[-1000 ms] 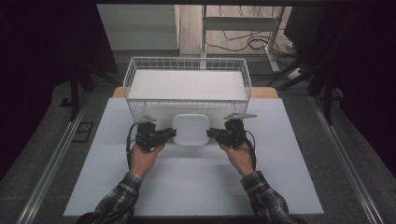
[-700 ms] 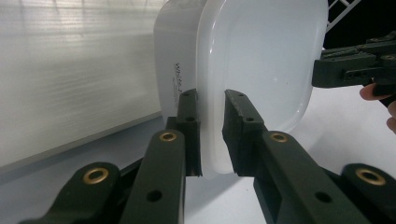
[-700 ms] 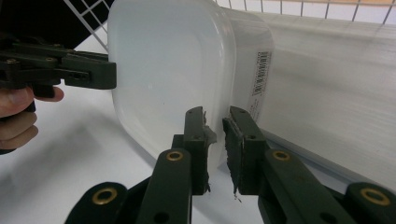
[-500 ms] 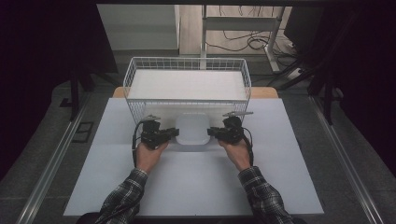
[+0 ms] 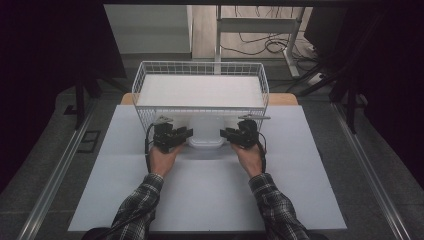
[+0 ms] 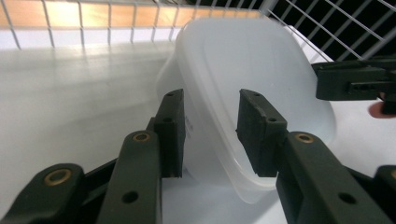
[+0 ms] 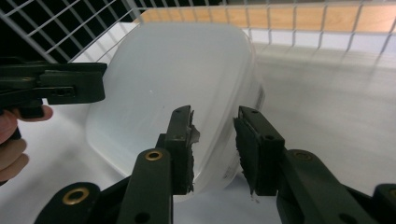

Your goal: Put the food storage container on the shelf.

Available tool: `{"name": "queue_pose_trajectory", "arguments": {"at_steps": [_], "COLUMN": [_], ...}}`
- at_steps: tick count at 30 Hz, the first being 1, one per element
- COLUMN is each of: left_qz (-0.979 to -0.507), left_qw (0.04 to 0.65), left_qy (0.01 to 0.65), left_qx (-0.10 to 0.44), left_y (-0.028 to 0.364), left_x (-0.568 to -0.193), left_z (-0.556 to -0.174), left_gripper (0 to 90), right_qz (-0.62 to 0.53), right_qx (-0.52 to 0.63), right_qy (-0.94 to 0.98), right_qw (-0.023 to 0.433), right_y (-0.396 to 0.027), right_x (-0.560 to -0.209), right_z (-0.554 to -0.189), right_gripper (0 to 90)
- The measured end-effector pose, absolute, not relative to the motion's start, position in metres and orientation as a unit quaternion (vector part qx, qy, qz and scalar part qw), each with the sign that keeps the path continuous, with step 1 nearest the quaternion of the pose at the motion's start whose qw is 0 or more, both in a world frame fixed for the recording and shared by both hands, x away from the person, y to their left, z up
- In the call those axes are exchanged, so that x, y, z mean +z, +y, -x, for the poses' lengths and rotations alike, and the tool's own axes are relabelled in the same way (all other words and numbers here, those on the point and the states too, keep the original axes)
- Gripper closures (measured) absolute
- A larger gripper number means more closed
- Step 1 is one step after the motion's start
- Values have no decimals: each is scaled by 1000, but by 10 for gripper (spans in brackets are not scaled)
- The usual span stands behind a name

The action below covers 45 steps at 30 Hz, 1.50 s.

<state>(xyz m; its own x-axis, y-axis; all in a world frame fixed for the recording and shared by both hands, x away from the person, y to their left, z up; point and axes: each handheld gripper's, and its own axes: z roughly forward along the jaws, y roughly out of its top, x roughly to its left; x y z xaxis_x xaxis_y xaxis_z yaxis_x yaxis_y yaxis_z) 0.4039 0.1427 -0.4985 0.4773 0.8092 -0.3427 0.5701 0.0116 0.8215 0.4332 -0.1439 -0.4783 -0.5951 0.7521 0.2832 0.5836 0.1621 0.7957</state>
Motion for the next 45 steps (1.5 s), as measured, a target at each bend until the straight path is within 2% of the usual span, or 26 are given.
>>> {"name": "queue_pose_trajectory", "arguments": {"at_steps": [6, 13, 16, 18, 21, 27, 29, 33, 45], "left_qz": [-694, -688, -690, -701, -722, -747, -756, -767, -761], "left_qw": [497, 526, 538, 533, 518, 489, 481, 457, 457], "left_qy": [497, 480, 466, 455, 439, 425, 420, 416, 413], "left_qx": [154, 140, 135, 133, 133, 148, 143, 170, 202], "left_y": [138, 149, 155, 158, 161, 169, 170, 173, 187], "left_x": [-494, -491, -489, -488, -490, -502, -506, -512, -518], "left_z": [-408, -386, -371, -360, -343, -307, -297, -278, -238], "left_gripper": [606, 529, 425, 314, 221, 110, 97, 63, 32], "right_qz": [-434, -395, -379, -366, -352, -331, -326, -315, -319], "right_qx": [472, 483, 482, 481, 480, 471, 464, 455, 437], "right_qy": [758, 770, 779, 786, 794, 810, 817, 826, 835], "right_qw": [119, 133, 132, 127, 122, 108, 105, 101, 100], "right_y": [-138, -145, -146, -148, -148, -136, -129, -120, -96], "right_x": [-475, -463, -460, -459, -460, -468, -471, -478, -499], "right_z": [-435, -422, -412, -403, -392, -379, -377, -375, -390], "right_gripper": [713, 835, 886, 889, 889, 890, 890, 890, 889]}}
